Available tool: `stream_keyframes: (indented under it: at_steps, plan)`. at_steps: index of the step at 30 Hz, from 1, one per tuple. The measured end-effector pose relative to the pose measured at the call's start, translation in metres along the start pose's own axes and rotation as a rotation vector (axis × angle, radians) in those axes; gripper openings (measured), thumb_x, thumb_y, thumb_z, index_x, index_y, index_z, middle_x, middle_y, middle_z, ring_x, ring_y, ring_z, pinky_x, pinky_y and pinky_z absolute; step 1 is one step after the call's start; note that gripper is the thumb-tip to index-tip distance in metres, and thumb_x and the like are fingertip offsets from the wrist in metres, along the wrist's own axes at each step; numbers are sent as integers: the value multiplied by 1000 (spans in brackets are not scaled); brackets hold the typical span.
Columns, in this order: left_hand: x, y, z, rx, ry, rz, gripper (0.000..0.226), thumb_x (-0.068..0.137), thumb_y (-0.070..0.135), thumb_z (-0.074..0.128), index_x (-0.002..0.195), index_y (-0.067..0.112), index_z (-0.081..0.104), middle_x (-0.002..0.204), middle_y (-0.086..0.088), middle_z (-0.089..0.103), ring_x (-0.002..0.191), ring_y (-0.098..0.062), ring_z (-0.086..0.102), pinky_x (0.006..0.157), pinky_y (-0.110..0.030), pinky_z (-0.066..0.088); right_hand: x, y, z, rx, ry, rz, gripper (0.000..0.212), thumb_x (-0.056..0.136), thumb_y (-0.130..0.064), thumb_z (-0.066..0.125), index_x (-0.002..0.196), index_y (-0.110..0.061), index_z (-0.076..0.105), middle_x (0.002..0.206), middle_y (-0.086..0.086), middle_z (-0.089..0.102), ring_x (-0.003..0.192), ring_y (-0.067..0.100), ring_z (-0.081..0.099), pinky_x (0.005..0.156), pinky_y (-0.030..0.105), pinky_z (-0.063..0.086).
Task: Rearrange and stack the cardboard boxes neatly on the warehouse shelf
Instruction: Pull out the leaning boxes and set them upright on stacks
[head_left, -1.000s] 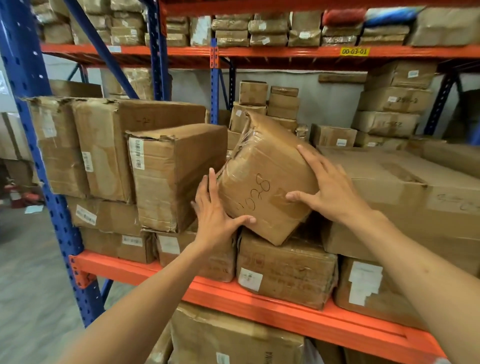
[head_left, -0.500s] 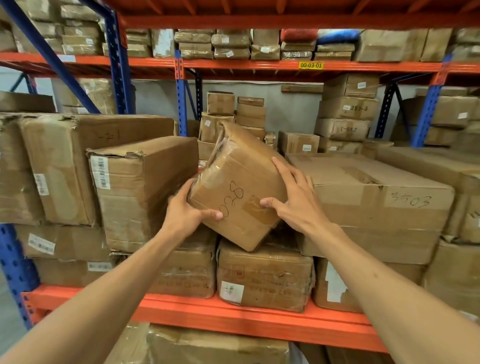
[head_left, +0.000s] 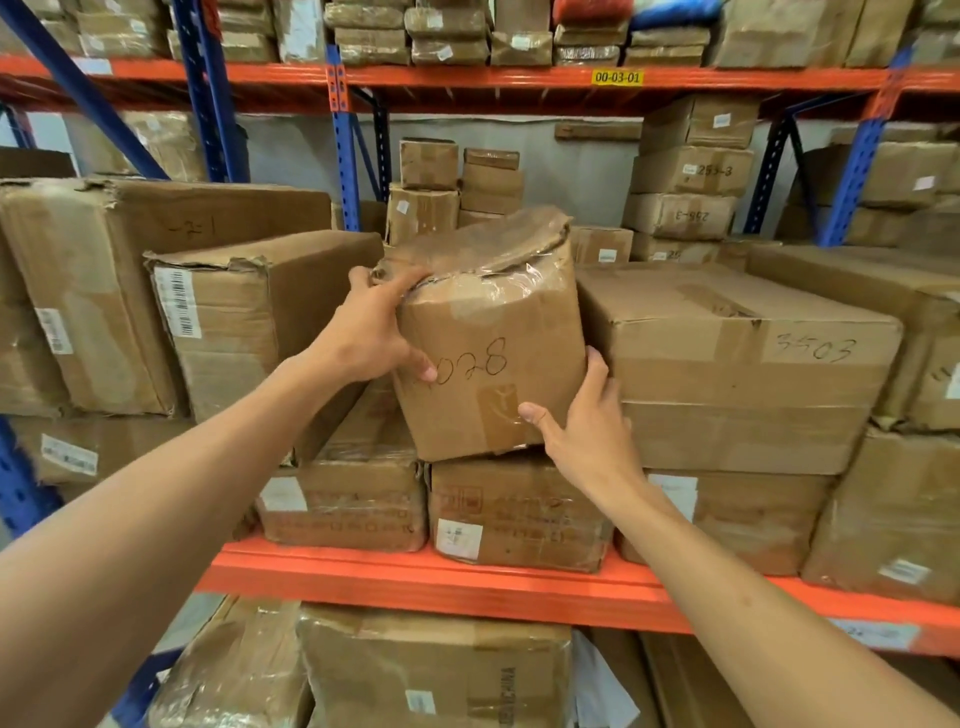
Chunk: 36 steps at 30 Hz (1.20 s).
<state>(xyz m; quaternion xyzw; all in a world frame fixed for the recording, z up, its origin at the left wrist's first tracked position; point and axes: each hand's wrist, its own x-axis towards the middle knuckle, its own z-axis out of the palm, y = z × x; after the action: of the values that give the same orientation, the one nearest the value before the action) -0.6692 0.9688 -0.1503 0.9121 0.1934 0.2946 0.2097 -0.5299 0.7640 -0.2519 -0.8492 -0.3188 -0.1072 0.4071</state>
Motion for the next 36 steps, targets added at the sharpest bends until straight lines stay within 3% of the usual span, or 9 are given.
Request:
stream_keyframes:
  at_steps: [2, 5, 8, 10, 12, 14, 17, 23, 36]
  plan:
    - [5, 13, 9, 111, -61, 50, 122, 54, 21, 98, 154, 41, 31, 151, -12, 19, 136, -46, 36, 115, -49, 34, 0, -5, -13, -278, -83, 96, 112, 89, -63, 65, 159, -8, -4, 141, 20, 52, 122, 42, 55, 90, 46, 43]
    - [11, 20, 15, 178, -88, 70, 123, 55, 23, 98, 154, 42, 28, 153, -14, 18, 134, -49, 38, 113, -50, 37, 3, -23, -46, -428, 64, -21, 119, 85, -62, 71, 158, -14, -9, 129, 21, 62, 103, 39, 65, 77, 45, 45]
    - [13, 18, 13, 212, -94, 66, 124, 53, 27, 98, 154, 44, 26, 153, -15, 18, 133, -51, 40, 112, -52, 37, 25, -52, -78, -298, 193, -284, 129, 71, -54, 87, 158, -34, -5, 153, 21, 29, 120, 41, 54, 89, 56, 51]
    - [12, 19, 11, 235, -106, 68, 126, 53, 28, 99, 153, 45, 25, 152, -16, 18, 132, -51, 40, 113, -53, 37, 49, -66, -94, -350, 30, -304, 133, 59, -58, 91, 159, -44, 3, 164, 17, 5, 147, 45, 23, 110, 66, 31]
    - [13, 19, 11, 213, -115, 68, 128, 52, 27, 99, 153, 47, 23, 154, -15, 13, 135, -51, 37, 115, -52, 34, 68, -69, -101, -512, -226, -216, 135, 53, -63, 91, 159, -49, 9, 167, 11, -13, 152, 47, -4, 119, 66, 7]
    - [13, 17, 10, 159, -127, 57, 129, 51, 28, 100, 152, 48, 23, 157, -16, 9, 140, -50, 30, 117, -52, 30, 78, -64, -102, -574, -343, -163, 136, 49, -65, 92, 156, -56, 9, 167, 5, -19, 151, 49, 3, 120, 66, 12]
    - [18, 17, 12, 118, -148, 59, 131, 49, 31, 100, 153, 47, 24, 149, -18, 30, 138, -42, 33, 115, -49, 31, 87, -56, -103, -556, -362, -154, 134, 42, -73, 90, 150, -64, 9, 165, 0, -7, 144, 49, 29, 113, 63, 33]
    - [18, 17, 17, 95, -179, 15, 122, 57, 24, 97, 152, 46, 25, 146, -16, 30, 132, -45, 40, 113, -57, 35, 97, -44, -96, -567, -282, -221, 141, 26, -89, 78, 150, -65, 14, 160, 15, 31, 143, 42, 33, 112, 53, 33]
    - [-26, 29, 21, 23, -140, -42, 117, 79, 9, 82, 152, 58, 6, 154, -23, 21, 131, -49, 45, 109, -58, 41, 89, -52, -96, -495, -348, -165, 150, 32, -73, 89, 159, -49, 13, 165, 13, 29, 153, 37, 13, 119, 55, 25]
